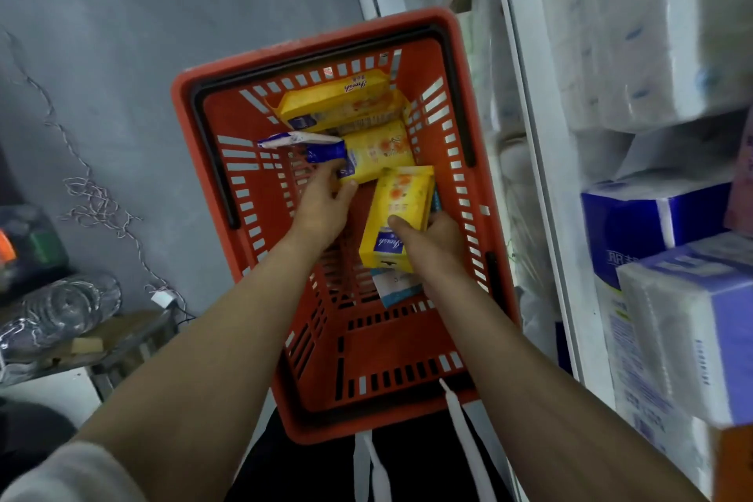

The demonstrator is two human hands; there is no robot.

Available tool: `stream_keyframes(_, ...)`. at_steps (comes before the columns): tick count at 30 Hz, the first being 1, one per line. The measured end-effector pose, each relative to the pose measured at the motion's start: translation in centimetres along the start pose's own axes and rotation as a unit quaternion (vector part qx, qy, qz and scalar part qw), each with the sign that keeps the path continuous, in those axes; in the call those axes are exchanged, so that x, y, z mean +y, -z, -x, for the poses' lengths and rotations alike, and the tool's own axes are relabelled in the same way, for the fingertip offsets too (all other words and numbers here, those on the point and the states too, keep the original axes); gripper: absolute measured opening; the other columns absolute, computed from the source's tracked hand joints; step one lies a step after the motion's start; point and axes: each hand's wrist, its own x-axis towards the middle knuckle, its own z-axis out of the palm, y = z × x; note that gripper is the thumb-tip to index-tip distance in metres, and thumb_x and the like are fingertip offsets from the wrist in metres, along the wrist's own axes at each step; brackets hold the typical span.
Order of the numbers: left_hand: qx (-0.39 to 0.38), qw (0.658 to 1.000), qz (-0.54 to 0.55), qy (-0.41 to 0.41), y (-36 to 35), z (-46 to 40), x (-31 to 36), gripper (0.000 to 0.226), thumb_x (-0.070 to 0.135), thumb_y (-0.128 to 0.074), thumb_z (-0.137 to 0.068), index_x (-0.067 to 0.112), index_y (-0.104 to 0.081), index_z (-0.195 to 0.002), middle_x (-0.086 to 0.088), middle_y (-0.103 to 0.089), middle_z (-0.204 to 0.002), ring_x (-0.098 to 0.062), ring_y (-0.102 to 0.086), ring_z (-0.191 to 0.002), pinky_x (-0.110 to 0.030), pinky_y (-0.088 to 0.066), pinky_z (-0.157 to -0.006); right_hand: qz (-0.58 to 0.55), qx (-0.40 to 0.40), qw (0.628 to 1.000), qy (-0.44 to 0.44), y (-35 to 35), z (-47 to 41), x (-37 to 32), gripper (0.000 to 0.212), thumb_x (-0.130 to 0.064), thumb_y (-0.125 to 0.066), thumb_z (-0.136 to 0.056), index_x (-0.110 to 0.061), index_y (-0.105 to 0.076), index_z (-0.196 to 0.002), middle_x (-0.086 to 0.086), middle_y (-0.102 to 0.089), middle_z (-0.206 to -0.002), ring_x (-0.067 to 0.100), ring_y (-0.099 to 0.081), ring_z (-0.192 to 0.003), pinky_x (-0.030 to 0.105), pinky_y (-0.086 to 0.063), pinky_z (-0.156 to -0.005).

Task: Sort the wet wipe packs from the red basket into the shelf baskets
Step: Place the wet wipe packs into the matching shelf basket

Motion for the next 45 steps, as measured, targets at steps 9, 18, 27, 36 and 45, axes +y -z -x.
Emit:
stream_keyframes(9, -0.021, 0.914, -0.366, -0.172, -0.1, -3.9, -1.7, 0.057, 0.029, -0.053, -0.097, 0.019, -0.034, -0.15, -0.011, -0.032, -0.153, -0.035, -0.032, -0.136, -0.047, -0.035, -0.109, 0.019, 0.041, 0.998, 0.037, -0.6, 1.0, 1.4, 0.043, -0.03, -0.073, -0.088, -0.017, -0.049, -0.121, -0.004, -0.059, -0.105, 0.002, -0.059, -0.073, 0.018, -0.046, -0.054)
stream_keyframes(18, 0.055, 0.943, -0.301, -0.131, -0.7, -4.4, -1.4, 0.068, 0.036, -0.059, -0.093, 0.022, -0.028, -0.152, -0.014, -0.031, -0.15, -0.035, -0.031, -0.135, -0.045, -0.035, -0.107, 0.045, 0.054, 0.996, 0.05, -0.7, 0.6, 1.7, 0.047, -0.032, -0.072, -0.089, -0.021, -0.048, -0.127, 0.002, -0.062, -0.122, 0.021, -0.067, -0.103, 0.04, -0.06, -0.08)
stream_keyframes(27, 0.032, 0.949, -0.311, -0.032, -1.1, -4.3, -1.5, 0.066, 0.052, -0.066, -0.084, 0.024, -0.046, -0.14, -0.016, -0.031, -0.144, -0.036, -0.033, -0.132, -0.042, -0.036, -0.106, 0.052, 0.048, 0.996, 0.045, -0.6, 0.4, 2.7, 0.047, -0.034, -0.071, -0.089, -0.02, -0.049, -0.128, 0.002, -0.063, -0.122, 0.021, -0.067, -0.105, 0.035, -0.059, -0.078)
stream_keyframes(36, 0.035, 0.993, -0.035, 0.106, -1.8, -1.4, -2.4, 0.028, 0.026, -0.074, -0.084, 0.017, -0.049, -0.078, -0.002, -0.061, -0.099, -0.02, -0.06, -0.096, -0.03, -0.055, -0.07, 0.065, 0.047, 0.995, 0.052, -0.4, 0.6, 2.9, 0.046, -0.036, -0.07, -0.089, -0.018, -0.051, -0.126, 0.002, -0.064, -0.12, 0.023, -0.068, -0.103, 0.039, -0.06, -0.079)
stream_keyframes(45, 0.06, 0.981, 0.161, 0.087, 1.9, 5.3, 1.6, 0.028, 0.013, -0.072, -0.086, 0.016, -0.047, -0.099, -0.002, -0.058, -0.094, -0.02, -0.064, -0.086, -0.033, -0.056, -0.067, -0.04, -0.009, 0.993, 0.114, 2.1, 4.9, 0.2, 0.071, -0.019, -0.072, -0.088, -0.02, -0.03, -0.145, 0.006, -0.06, -0.133, 0.009, -0.067, -0.091, 0.011, -0.05, -0.054)
